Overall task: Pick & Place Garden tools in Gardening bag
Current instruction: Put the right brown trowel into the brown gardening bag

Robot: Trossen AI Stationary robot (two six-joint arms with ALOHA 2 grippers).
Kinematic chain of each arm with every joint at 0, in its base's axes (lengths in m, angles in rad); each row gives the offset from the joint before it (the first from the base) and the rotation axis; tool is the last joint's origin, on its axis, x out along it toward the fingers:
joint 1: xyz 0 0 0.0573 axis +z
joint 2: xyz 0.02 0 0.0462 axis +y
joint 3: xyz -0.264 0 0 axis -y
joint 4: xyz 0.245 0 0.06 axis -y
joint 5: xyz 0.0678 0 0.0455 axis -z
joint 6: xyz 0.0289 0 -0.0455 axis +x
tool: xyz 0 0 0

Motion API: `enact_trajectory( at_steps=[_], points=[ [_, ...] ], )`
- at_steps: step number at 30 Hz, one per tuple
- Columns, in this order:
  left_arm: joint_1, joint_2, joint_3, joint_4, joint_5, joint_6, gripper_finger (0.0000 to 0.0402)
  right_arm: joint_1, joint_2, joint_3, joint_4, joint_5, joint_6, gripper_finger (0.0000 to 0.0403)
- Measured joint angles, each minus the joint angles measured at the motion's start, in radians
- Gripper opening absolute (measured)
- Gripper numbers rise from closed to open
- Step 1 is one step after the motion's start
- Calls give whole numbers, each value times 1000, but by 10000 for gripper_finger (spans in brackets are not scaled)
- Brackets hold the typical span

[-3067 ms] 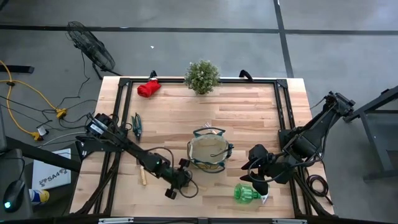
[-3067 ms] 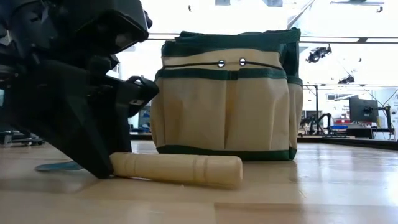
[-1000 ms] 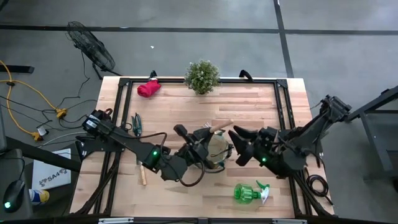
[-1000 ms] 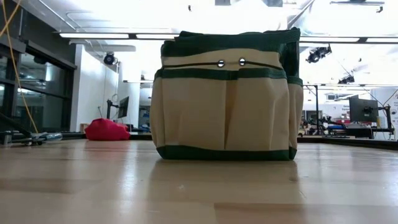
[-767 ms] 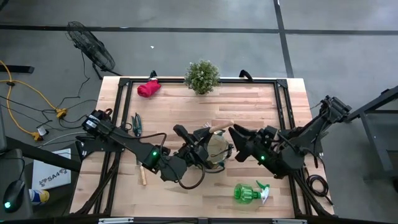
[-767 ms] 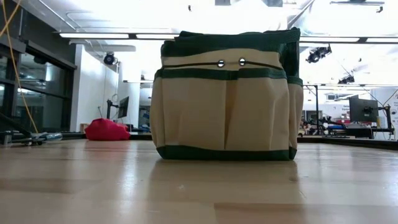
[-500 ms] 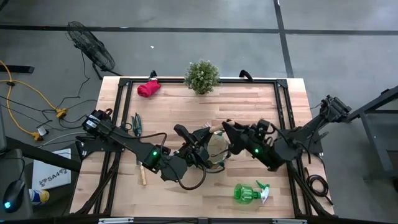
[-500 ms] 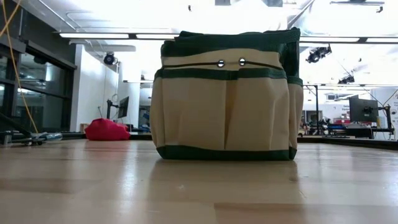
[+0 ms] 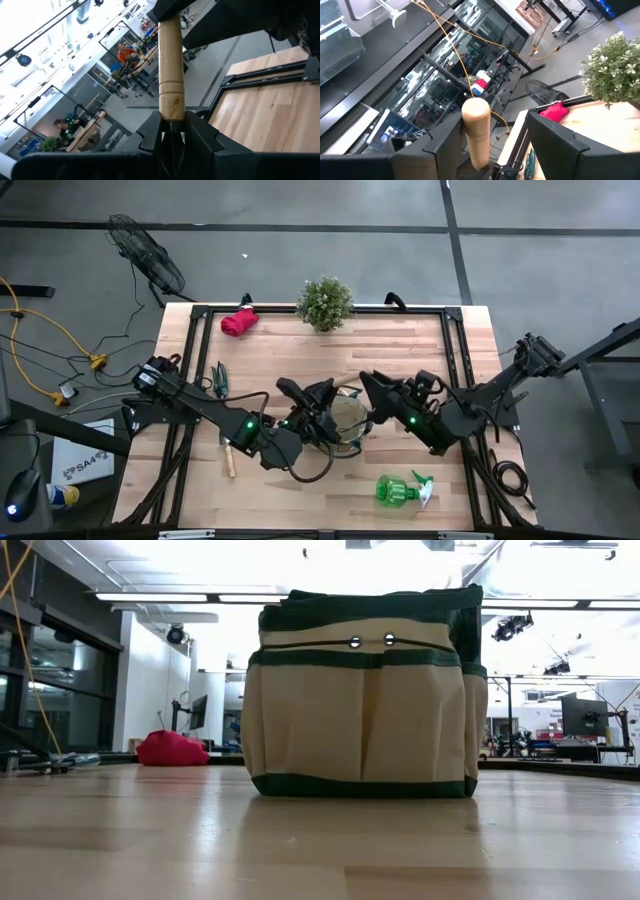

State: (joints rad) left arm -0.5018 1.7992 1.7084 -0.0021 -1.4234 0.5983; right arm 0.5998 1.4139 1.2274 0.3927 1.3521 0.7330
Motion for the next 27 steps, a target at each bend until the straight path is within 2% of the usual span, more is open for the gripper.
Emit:
enact_trajectory(
  at_steps=[9, 23, 27],
  points=[
    [7, 0, 0, 0, 12, 0, 55, -21, 0, 0, 0, -16, -2, 205],
    [7, 0, -1, -24, 13, 0, 55, -25, 0, 0, 4, -29, -38, 68],
    [6, 0, -1, -27, 13, 0, 55, -24, 0, 0, 4, -33, -53, 58]
  ],
)
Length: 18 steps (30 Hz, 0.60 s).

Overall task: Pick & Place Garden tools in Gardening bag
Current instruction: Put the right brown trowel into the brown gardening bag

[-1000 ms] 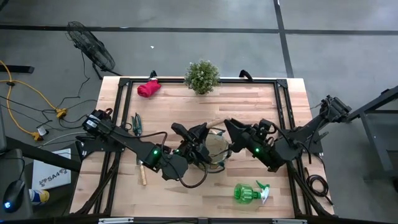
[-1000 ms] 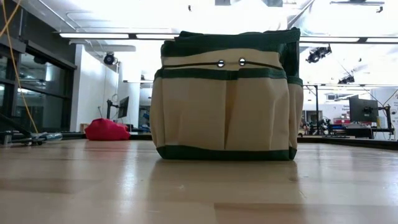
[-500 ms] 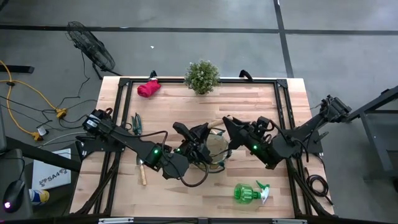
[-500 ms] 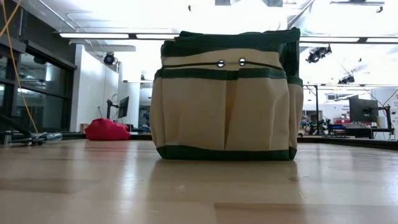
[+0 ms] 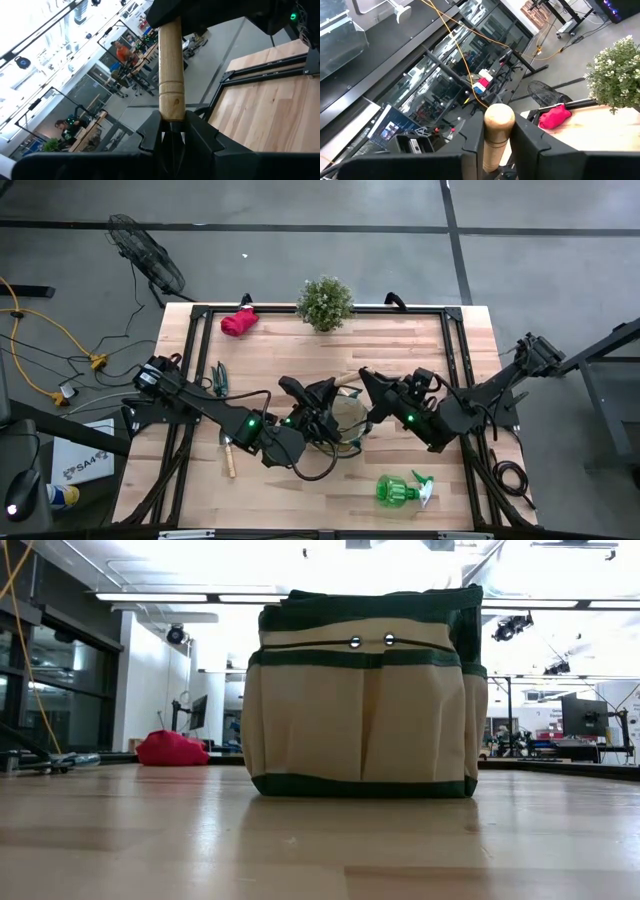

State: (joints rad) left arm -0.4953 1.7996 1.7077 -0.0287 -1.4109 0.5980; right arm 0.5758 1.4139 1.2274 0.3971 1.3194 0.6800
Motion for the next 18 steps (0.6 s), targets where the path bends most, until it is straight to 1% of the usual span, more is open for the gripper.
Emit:
enact_trajectory(
  at_steps=[3, 6, 8, 13, 18],
  points=[
    [0, 0, 0, 0, 7, 0, 61, 0, 0, 0, 8, -9, -26, 58],
    [-1, 0, 0, 0, 6, 0, 81, 0, 0, 0, 29, -16, -66, 58],
    [-2, 0, 0, 0, 12, 0, 101, 0, 0, 0, 35, -9, -89, 58],
    [-3, 0, 0, 5, 64, 0, 159, 0, -7, 0, 35, -2, -115, 58],
    [-24, 0, 0, 2, 69, 9, 205, 6, -15, 0, 36, 16, -173, 58]
  ],
)
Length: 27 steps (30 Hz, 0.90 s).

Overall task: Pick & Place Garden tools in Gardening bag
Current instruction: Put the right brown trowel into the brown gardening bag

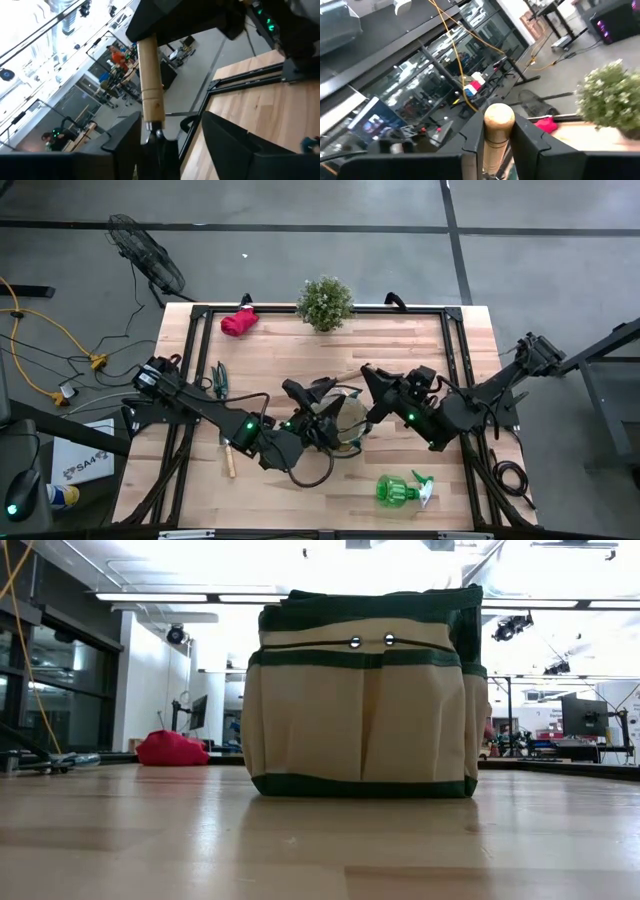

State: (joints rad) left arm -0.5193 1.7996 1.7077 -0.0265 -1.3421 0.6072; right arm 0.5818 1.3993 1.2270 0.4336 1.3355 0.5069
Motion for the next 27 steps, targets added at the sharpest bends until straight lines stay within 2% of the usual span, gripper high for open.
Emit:
enact_trajectory(
  at_steps=[2, 7, 11, 13, 15, 21, 23, 27],
  points=[
    [-18, -4, 0, -3, -10, 23, 213, 10, -12, 0, 0, 30, -44, 58],
    [-70, -41, 0, -22, -120, 36, 216, 66, -56, 0, 6, 131, -157, 58],
    [-102, -94, 1, -147, -162, -45, 216, 124, -78, 0, 6, 225, -229, 58],
    [-113, -128, 1, -290, -155, -168, 216, 155, -80, 0, 12, 237, -253, 58],
    [-112, -166, 1, -470, -121, -360, 216, 185, -79, 0, 27, 236, -278, 58],
    [-109, -273, 1, -1045, 102, -1032, 216, 270, -77, 0, 28, 207, -355, 58],
    [-110, -292, 1, -1159, 155, -1160, 216, 294, -76, 0, 27, 187, -367, 58],
    [-144, -309, 0, -1272, 164, -1287, 216, 316, -66, 0, 13, 128, -381, 58]
  ],
)
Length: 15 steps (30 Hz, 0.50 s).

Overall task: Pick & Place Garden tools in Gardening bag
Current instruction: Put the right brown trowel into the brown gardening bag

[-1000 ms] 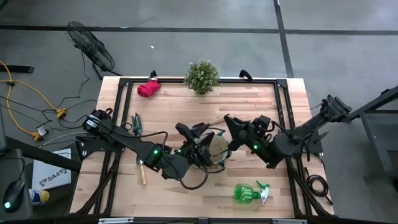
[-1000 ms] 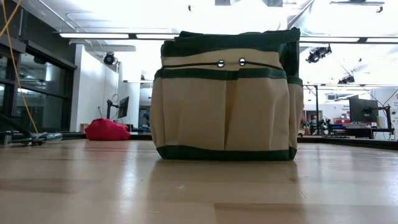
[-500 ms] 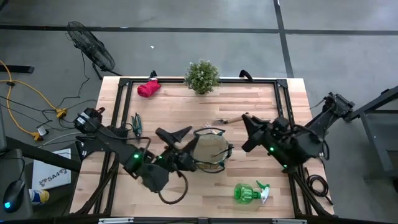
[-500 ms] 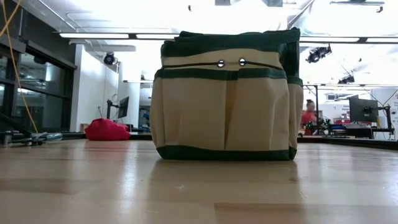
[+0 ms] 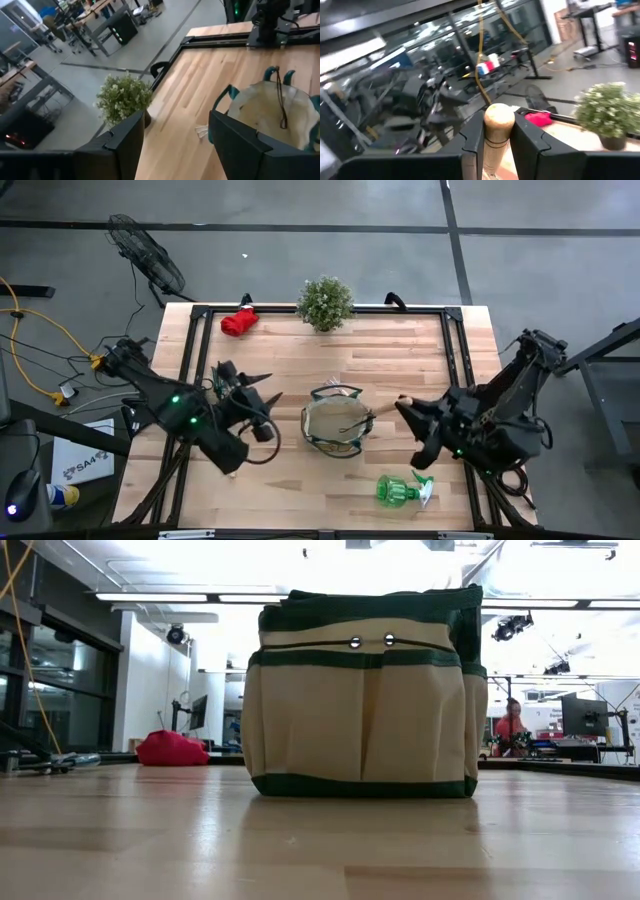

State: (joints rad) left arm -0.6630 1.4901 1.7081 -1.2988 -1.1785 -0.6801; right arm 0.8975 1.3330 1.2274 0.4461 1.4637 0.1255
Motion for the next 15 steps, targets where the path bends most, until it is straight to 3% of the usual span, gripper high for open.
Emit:
enact_trajectory(
  at_steps=[6, 11, 15],
  points=[
    [-47, -1, 0, -63, -57, -91, 216, -35, 33, 0, -101, -193, 56, 58],
    [-52, -1, 0, -60, -35, -122, 216, -117, 60, 0, -291, -435, 324, 58],
    [-52, -1, 0, -61, -16, -130, 216, -190, 99, 0, -334, -662, 456, 58]
  ],
)
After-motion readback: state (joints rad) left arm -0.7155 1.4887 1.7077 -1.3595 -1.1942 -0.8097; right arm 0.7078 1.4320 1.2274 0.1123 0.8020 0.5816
